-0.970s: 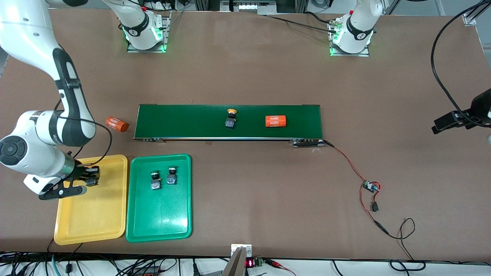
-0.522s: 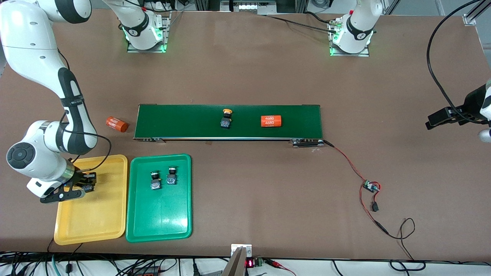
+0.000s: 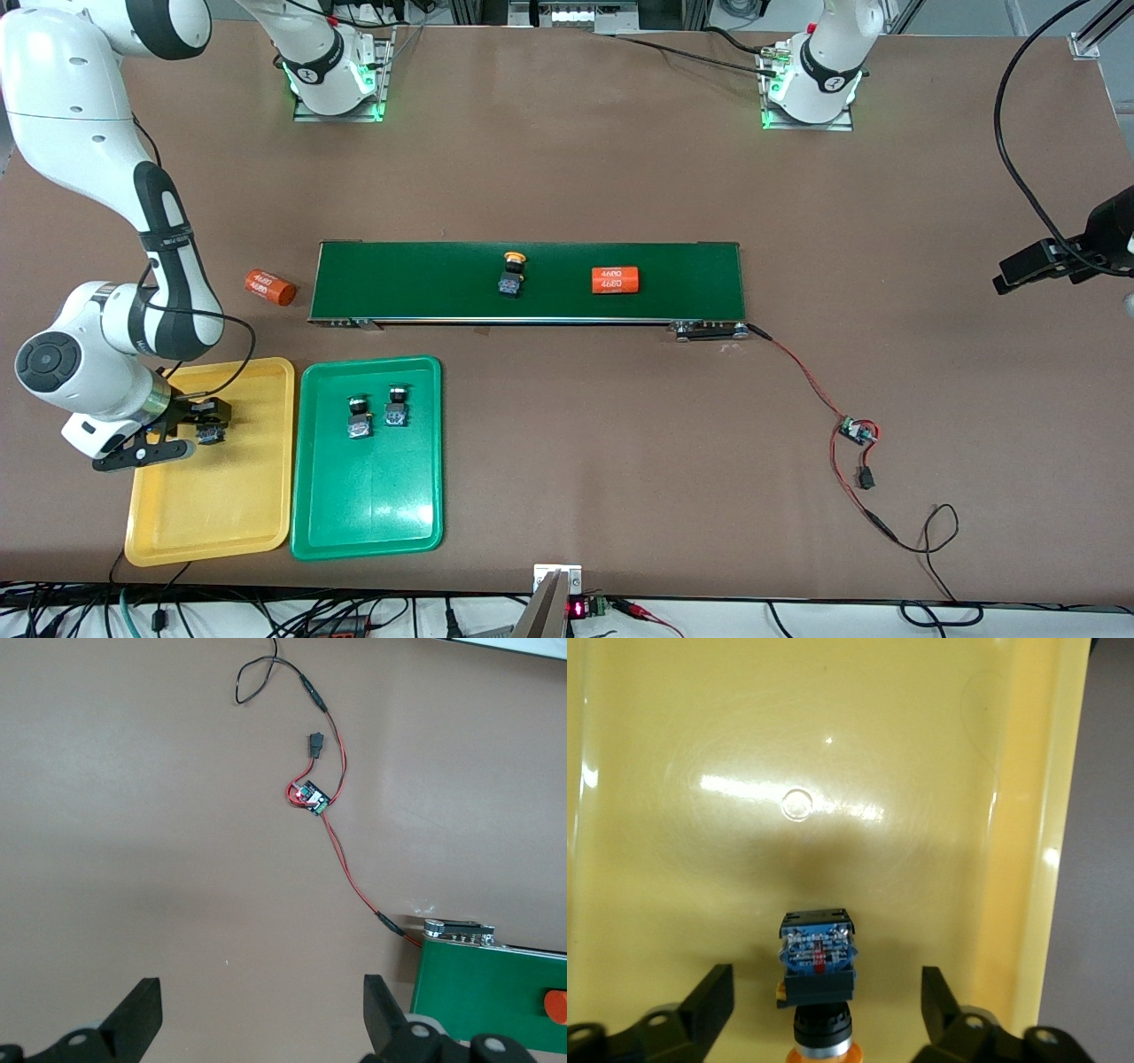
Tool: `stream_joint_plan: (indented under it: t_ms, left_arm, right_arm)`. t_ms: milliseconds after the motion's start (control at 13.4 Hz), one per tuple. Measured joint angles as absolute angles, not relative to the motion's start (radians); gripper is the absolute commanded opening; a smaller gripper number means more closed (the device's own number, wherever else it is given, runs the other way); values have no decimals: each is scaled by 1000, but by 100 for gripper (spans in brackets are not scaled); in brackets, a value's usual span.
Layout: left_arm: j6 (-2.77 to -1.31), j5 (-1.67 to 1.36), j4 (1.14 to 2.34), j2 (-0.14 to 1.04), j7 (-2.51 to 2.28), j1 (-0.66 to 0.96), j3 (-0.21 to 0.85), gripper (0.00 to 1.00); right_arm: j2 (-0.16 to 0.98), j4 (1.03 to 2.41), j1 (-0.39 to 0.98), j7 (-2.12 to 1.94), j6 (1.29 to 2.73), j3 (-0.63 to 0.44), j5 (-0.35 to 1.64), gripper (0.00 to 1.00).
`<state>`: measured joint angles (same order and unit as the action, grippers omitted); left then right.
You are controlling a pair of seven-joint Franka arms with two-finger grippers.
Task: Sort buttons by color to trays
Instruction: 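Lower the button into the yellow tray and open the right gripper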
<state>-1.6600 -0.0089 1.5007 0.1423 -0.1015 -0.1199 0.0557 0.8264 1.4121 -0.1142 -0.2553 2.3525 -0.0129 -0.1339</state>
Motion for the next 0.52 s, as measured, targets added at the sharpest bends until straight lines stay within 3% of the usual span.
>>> stream_joint_plan:
  t_ms: [224, 522]
  left_arm:
    - [-1608, -9, 1501, 133, -101, -119, 64, 100]
    - [-1585, -9, 1501, 111, -101, -123, 65, 100]
  right_arm:
    - [776, 1396, -113, -253, 2172, 11, -126, 100]
    - [617, 1438, -94, -148, 1894, 69, -89, 100]
